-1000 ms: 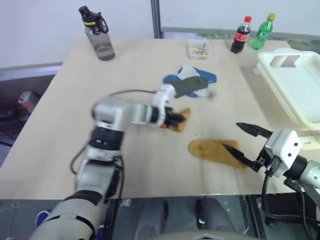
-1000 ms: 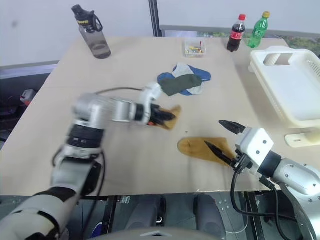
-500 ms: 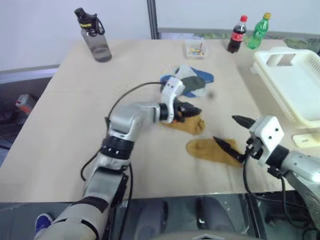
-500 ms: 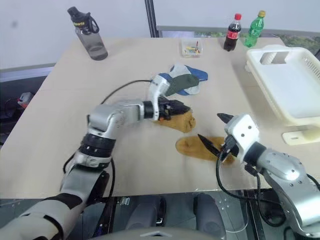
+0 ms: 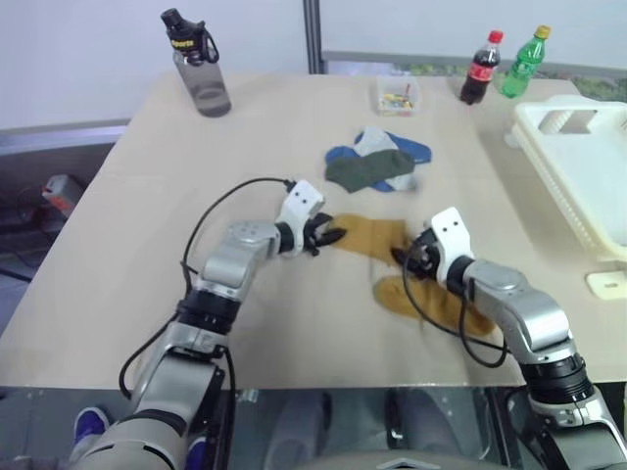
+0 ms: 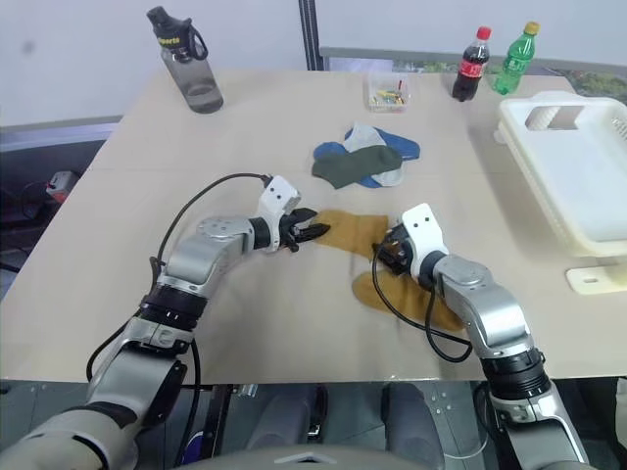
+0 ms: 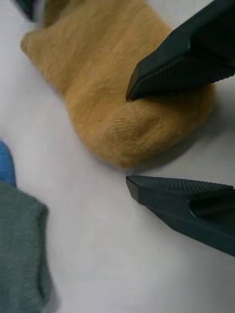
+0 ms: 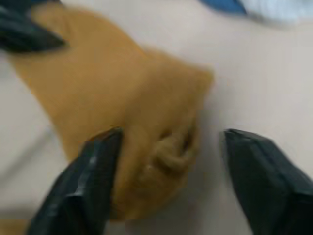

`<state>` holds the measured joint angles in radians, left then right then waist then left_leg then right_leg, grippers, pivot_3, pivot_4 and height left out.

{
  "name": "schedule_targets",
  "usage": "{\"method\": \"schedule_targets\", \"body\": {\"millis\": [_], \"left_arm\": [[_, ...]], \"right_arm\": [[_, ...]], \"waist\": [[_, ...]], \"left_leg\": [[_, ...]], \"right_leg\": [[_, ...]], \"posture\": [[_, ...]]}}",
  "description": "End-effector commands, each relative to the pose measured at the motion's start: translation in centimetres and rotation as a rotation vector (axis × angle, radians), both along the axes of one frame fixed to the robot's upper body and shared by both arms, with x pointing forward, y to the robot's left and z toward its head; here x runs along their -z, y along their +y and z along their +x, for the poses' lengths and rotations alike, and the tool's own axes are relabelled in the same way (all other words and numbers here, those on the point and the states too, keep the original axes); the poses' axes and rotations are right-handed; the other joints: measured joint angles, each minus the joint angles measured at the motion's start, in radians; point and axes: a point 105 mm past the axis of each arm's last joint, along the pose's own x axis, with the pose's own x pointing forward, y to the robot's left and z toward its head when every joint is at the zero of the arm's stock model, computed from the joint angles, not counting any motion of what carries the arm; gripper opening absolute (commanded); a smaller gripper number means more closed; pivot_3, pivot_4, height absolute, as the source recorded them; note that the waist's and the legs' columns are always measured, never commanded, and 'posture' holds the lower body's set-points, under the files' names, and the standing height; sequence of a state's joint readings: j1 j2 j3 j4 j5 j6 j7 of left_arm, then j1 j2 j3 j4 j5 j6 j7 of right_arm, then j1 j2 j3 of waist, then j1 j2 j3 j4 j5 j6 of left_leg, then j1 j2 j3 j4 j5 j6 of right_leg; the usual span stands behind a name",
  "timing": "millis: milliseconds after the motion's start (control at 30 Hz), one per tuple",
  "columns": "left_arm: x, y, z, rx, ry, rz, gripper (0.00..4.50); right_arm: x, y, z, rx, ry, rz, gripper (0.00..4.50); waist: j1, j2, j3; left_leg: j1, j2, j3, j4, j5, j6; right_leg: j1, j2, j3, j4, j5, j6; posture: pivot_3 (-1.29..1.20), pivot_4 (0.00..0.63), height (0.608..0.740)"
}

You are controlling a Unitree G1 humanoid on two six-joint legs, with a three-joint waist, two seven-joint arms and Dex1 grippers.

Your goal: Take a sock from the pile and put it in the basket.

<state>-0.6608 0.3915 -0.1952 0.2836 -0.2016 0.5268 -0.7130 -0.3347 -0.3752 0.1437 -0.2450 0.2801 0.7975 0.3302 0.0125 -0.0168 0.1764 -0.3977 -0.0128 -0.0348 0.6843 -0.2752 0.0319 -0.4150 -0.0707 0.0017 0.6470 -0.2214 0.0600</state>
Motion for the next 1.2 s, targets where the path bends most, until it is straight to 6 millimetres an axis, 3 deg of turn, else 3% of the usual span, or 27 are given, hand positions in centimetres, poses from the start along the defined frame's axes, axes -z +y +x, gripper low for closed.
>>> {"method": "schedule_targets", "body": {"millis": [33, 100, 167, 200, 300, 367, 500, 733, 1200], "left_arm": [[0.8, -0.4, -0.7, 0.007, 0.067, -0.059, 0.92], [0.6, -0.5, -0.9, 0.01, 0.081, -0.09, 0.06], [0.1, -0.5, -1.0, 0.01, 0.098, -0.138, 0.0], [-0.8, -0.9, -1.5, 0.039, 0.109, -0.192, 0.0], [-3.7, -1.8, -3.8, 0.152, 0.171, -0.322, 0.0], [-5.1, -2.2, -5.5, 0.212, 0.216, -0.359, 0.0], [-5.7, -3.1, -8.0, 0.273, 0.257, -0.322, 0.0], [-3.2, -5.5, -10.5, 0.327, 0.343, -0.251, 0.0], [0.9, -6.9, -9.2, 0.323, 0.286, -0.117, 0.0]], "right_arm": [[-0.7, -0.8, 0.0, 0.005, -0.022, -0.014, 1.8], [-0.8, -1.1, -0.1, 0.005, -0.023, -0.018, 0.95], [-1.1, -1.3, -0.2, 0.001, -0.036, -0.015, 0.1], [-1.9, -1.3, -0.3, -0.005, -0.056, -0.003, 0.04], [-4.5, -1.5, -1.6, -0.048, -0.112, 0.045, 0.04], [-6.0, -1.9, -3.4, -0.082, -0.128, 0.062, 0.04], [-6.5, -3.3, -7.0, -0.106, -0.111, 0.018, 0.04], [-4.9, -5.6, -10.3, 0.004, -0.049, -0.052, 0.04], [-2.1, -6.8, -11.5, 0.099, -0.002, -0.117, 0.04]], "waist": [[-0.001, 0.0, 0.0], [-0.001, 0.0, 0.0], [-0.002, 0.0, 0.0], [-0.004, 0.0, 0.0], [-0.007, 0.0, 0.001], [-0.01, 0.0, 0.0], [-0.01, 0.0, 0.0], [-0.017, 0.0, 0.0], [-0.019, 0.0, 0.0]], "left_leg": [[0.001, 0.0, 0.0, 0.0, 0.0, 0.001], [0.001, 0.0, -0.001, 0.0, 0.0, 0.001], [0.002, 0.0, -0.001, 0.001, -0.001, 0.001], [0.003, 0.0, -0.001, 0.001, -0.001, 0.001], [0.002, 0.0, -0.001, 0.001, 0.0, 0.001], [-0.001, 0.001, -0.001, 0.001, 0.0, 0.001], [0.0, 0.002, -0.002, 0.0, -0.001, 0.001], [0.003, 0.002, 0.0, 0.001, -0.001, 0.001], [0.004, 0.002, 0.001, 0.001, -0.001, 0.001]], "right_leg": [[0.0, 0.0, 0.0, 0.001, 0.0, 0.0], [0.0, 0.0, 0.0, 0.003, 0.0, 0.0], [0.0, 0.0, 0.0, 0.005, 0.0, 0.0], [0.0, 0.0, 0.0, 0.006, 0.0, 0.0], [-0.001, 0.0, 0.0, 0.007, 0.0, 0.0], [-0.003, 0.0, 0.0, 0.007, 0.0, 0.0], [-0.002, 0.0, -0.001, 0.005, -0.001, 0.0], [0.0, 0.0, 0.001, 0.006, -0.001, 0.0], [0.001, 0.001, 0.003, 0.005, -0.001, 0.0]], "posture": [[0.0, 0.15, 0.74], [0.0, 0.15, 0.74], [0.0, 0.15, 0.74], [0.0, 0.15, 0.74], [0.0, 0.15, 0.74], [0.0, 0.15, 0.74], [0.0, 0.15, 0.74], [0.0, 0.15, 0.74], [0.0, 0.15, 0.74]]}}
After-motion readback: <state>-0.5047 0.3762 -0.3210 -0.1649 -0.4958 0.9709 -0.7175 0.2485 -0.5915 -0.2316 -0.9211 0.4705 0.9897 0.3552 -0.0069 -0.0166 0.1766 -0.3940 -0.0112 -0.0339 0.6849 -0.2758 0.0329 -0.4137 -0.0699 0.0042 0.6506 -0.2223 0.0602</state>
